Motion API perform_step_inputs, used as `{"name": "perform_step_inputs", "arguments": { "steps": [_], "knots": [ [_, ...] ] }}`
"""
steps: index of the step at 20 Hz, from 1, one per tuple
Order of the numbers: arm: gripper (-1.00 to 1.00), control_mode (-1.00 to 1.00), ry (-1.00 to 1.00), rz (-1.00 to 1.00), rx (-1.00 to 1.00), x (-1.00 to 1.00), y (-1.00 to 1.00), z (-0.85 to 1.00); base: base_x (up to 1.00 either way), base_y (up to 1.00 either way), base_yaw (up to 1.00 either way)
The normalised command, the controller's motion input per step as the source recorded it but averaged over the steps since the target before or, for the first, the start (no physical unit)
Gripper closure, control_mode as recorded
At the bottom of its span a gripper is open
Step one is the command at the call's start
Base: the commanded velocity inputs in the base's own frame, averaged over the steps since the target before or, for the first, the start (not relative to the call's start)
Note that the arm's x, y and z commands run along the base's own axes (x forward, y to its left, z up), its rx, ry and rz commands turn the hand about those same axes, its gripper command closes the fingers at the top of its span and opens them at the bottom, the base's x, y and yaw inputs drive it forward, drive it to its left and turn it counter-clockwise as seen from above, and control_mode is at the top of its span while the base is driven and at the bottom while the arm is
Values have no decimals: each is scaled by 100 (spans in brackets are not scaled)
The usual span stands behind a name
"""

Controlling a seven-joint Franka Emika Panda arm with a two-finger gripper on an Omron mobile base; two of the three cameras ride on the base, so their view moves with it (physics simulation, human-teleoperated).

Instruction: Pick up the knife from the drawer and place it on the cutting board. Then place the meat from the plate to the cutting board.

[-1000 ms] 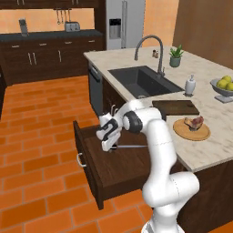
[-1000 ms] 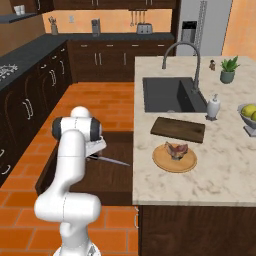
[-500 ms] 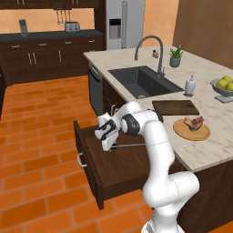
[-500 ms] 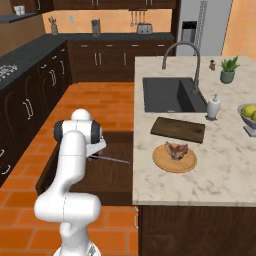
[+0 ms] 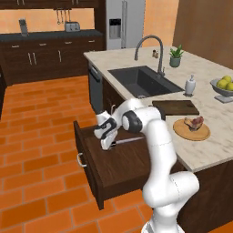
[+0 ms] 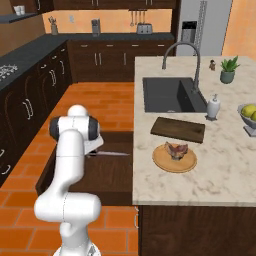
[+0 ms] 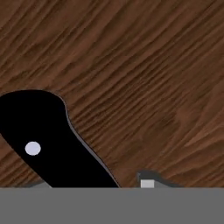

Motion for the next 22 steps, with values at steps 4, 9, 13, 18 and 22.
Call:
{"name": "perform_step_inputs", "arguments": {
  "steps": [4,9,13,18,22],
  "knots": [
    [100,-100,-13,1,8,-66,44,93,0,0,0],
    [100,-100,-16,0,8,-60,62,100,0,0,0],
    [100,-100,-29,0,3,-61,14,100,0,0,0],
    [100,-100,-25,-3,2,-81,-21,100,0,0,0],
    [100,-100,-6,-13,0,-100,-67,100,0,0,0]
  ]
}}
